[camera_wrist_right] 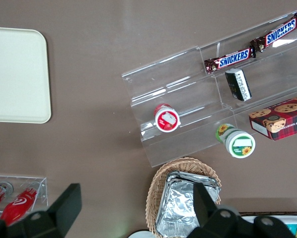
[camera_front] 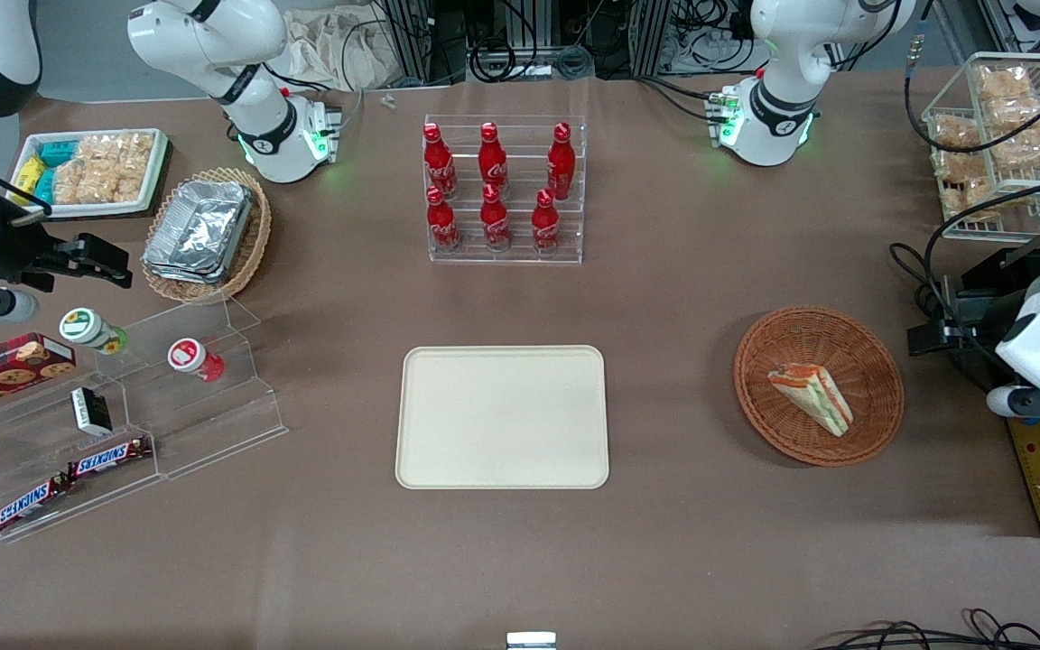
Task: Place sandwich from basket to tray
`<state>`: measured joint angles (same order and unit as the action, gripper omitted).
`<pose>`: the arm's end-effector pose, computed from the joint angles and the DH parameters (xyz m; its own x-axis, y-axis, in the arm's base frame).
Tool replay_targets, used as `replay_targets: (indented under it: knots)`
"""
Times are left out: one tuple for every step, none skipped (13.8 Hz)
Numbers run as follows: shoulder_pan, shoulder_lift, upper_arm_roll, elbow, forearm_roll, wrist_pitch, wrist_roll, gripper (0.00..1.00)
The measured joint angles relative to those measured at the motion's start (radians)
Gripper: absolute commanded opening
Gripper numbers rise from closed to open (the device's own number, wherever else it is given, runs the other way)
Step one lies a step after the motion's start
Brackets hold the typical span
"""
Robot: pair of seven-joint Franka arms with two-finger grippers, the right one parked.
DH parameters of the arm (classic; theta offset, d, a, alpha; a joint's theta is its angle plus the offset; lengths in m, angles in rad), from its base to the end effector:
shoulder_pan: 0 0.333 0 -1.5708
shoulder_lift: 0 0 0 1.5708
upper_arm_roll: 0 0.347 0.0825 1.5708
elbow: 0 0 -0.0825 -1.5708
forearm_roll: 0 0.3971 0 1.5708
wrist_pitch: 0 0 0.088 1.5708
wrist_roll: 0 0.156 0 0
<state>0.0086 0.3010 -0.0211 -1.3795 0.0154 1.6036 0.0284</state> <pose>0.6612 -0.0041 0.5162 0.9962 -0.0409 -0.0770 -0.0415 -0.9991 -0.0069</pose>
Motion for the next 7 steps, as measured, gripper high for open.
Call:
replay_targets:
  knots:
    - [0.0,0.0,0.0,0.0,0.0,0.0,0.0,0.99]
    - [0.0,0.0,0.0,0.0,0.001,0.0,0.001,0.99]
    - [0.0,0.0,0.0,0.0,0.001,0.0,0.0,0.99]
    - [0.0,0.0,0.0,0.0,0.001,0.001,0.0,0.99]
    - [0.0,0.0,0.0,-0.001,0.001,0.003,0.0,0.99]
    - [0.0,0.0,0.0,-0.004,0.001,0.004,0.0,0.99]
    - [0.0,0.001,0.0,-0.014,0.001,0.004,0.0,0.99]
